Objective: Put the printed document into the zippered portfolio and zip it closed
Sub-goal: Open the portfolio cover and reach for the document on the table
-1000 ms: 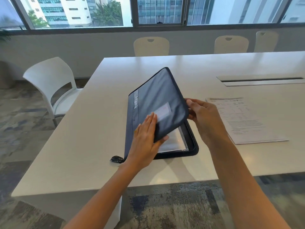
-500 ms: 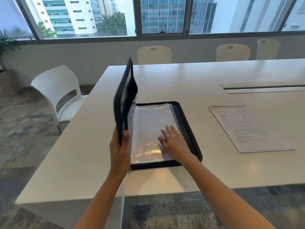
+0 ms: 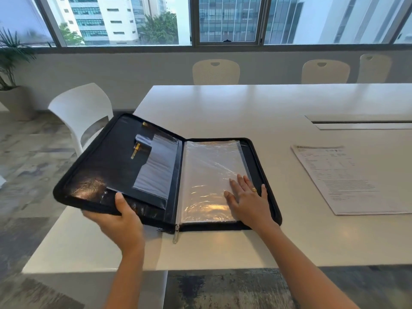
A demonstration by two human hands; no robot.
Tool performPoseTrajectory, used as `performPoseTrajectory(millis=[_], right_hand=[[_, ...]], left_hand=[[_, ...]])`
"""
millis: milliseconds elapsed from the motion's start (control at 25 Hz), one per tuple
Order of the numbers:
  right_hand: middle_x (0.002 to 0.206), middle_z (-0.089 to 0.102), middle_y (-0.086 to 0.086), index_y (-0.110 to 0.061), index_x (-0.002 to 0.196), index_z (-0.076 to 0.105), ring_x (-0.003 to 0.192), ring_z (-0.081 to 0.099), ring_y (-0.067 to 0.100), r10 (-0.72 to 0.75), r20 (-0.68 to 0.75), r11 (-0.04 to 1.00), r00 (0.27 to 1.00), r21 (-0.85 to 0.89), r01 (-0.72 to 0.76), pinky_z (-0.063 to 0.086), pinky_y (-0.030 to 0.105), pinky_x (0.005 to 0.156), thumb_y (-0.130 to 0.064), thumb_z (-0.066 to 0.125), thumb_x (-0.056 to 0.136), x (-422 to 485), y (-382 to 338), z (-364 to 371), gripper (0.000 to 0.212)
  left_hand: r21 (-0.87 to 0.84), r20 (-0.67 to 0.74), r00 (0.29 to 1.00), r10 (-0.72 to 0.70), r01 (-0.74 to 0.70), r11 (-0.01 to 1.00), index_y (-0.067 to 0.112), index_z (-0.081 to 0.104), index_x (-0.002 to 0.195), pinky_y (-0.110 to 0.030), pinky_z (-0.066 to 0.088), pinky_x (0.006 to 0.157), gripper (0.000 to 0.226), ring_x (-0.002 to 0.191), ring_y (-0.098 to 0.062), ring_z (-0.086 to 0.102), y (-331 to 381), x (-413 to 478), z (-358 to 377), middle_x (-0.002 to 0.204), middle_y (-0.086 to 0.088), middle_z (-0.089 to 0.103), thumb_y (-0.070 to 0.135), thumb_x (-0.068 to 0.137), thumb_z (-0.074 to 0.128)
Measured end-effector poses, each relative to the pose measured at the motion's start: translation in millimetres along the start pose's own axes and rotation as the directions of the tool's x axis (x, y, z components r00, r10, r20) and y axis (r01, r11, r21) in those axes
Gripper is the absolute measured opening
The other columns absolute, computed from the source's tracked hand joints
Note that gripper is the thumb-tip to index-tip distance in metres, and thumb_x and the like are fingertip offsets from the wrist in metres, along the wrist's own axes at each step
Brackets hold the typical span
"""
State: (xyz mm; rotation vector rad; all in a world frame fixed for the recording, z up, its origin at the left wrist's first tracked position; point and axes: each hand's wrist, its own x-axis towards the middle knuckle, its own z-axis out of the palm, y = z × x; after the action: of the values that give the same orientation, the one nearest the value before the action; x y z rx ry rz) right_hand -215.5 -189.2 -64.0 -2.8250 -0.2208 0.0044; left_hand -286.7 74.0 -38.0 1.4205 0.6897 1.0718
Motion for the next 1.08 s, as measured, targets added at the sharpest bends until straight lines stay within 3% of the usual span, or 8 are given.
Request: performPoseTrajectory(millis=[120,200,280,400,520,600,760,1080], right_hand=[[0.163,0.002,-0.008,-0.033,0.153,0.013,0.148,-0.007,0.009,0.01,-0.004,1.0,1.0,-0.004,-0.01,-0.008,0.054,0.118,-0.057,0.017,0.097,1,0,1,0.061],[0.163,0.002,-0.008,-0.033,0.152,0.013,0.148,-0.007,0.009,0.018,-0.009,1.0,1.0,-0.011,-0.018,-0.008,0.054,0.118,-0.058,0.016,0.097,2,1,1,0.061],[0.163,0.003,-0.009,-0.033,0.152,0.013,0.148,-0.007,0.008,0.024,-0.014,1.0,1.0,-0.012,-0.024,-0.009,0.054,0.118,-0.058,0.016,0.097,3,1,2,0.061],[0.162,0.003,-0.009,-0.033,0.152,0.013,0.149,-0.006,0.008,0.022,-0.022,1.0,1.0,-0.017,-0.022,-0.008,0.054,0.118,-0.058,0.016,0.097,3,0,2,0.061],[0.162,0.004,-0.009,-0.034,0.152,0.013,0.149,-0.006,0.008,0.016,-0.024,1.0,1.0,-0.016,-0.016,-0.007,0.054,0.118,-0.058,0.016,0.097,5,3,2,0.06],[0.162,0.004,-0.009,-0.034,0.153,0.013,0.148,-0.006,0.008,0.013,-0.016,1.0,1.0,-0.012,-0.013,-0.007,0.054,0.118,-0.058,0.016,0.097,8,6,0,0.06],[0.162,0.003,-0.01,-0.035,0.153,0.011,0.148,-0.006,0.007,-0.004,-0.003,1.0,1.0,-0.014,0.004,-0.007,0.053,0.117,-0.058,0.017,0.098,14,12,-5,0.06],[0.163,0.002,-0.008,-0.032,0.153,0.011,0.148,-0.008,0.008,-0.028,0.005,1.0,1.0,0.013,0.028,-0.01,0.052,0.118,-0.058,0.016,0.098,12,14,-7,0.061]], left_hand=[[0.323,-0.085,0.996,0.03,-0.001,0.946,0.002,-0.001,0.152,-0.055,0.027,0.11,0.091,0.137,-0.035,0.031,-11,11,-1,0.157,-0.018,0.019,0.028,0.091,0.061],[0.577,-0.057,0.993,0.107,-0.054,0.815,-0.002,-0.002,0.151,-0.059,0.018,0.111,0.092,0.144,-0.043,0.012,-13,19,0,0.158,-0.026,0.002,0.028,0.091,0.061],[0.739,0.074,0.979,0.19,-0.182,0.648,0.001,0.002,0.151,-0.061,0.01,0.113,0.085,0.145,-0.046,0.001,-13,23,1,0.156,-0.033,-0.001,0.016,0.09,0.058],[0.823,0.316,0.924,0.216,-0.38,0.422,0.001,0.014,0.15,-0.07,0.003,0.108,0.078,0.146,-0.044,-0.001,-21,29,1,0.155,-0.032,0.009,0.001,0.082,0.053],[0.836,0.472,0.875,0.108,-0.483,0.259,0.003,0.028,0.149,-0.07,0.002,0.109,0.069,0.147,-0.039,0.005,-32,34,-3,0.155,-0.026,0.022,0.004,0.084,0.052],[0.828,0.515,0.856,0.041,-0.509,0.234,0.005,0.036,0.146,-0.067,0.005,0.111,0.06,0.147,-0.035,0.012,-35,35,-4,0.155,-0.022,0.028,0.006,0.088,0.048],[0.797,0.547,0.837,-0.007,-0.518,0.31,0.01,0.044,0.143,-0.06,0.015,0.112,0.052,0.144,-0.031,0.026,-33,34,-5,0.151,-0.017,0.038,0.006,0.091,0.045],[0.768,0.576,0.815,-0.061,-0.514,0.383,0.019,0.039,0.146,-0.056,0.013,0.114,0.053,0.146,-0.028,0.019,-25,37,-10,0.156,-0.014,0.03,0.01,0.094,0.043]])
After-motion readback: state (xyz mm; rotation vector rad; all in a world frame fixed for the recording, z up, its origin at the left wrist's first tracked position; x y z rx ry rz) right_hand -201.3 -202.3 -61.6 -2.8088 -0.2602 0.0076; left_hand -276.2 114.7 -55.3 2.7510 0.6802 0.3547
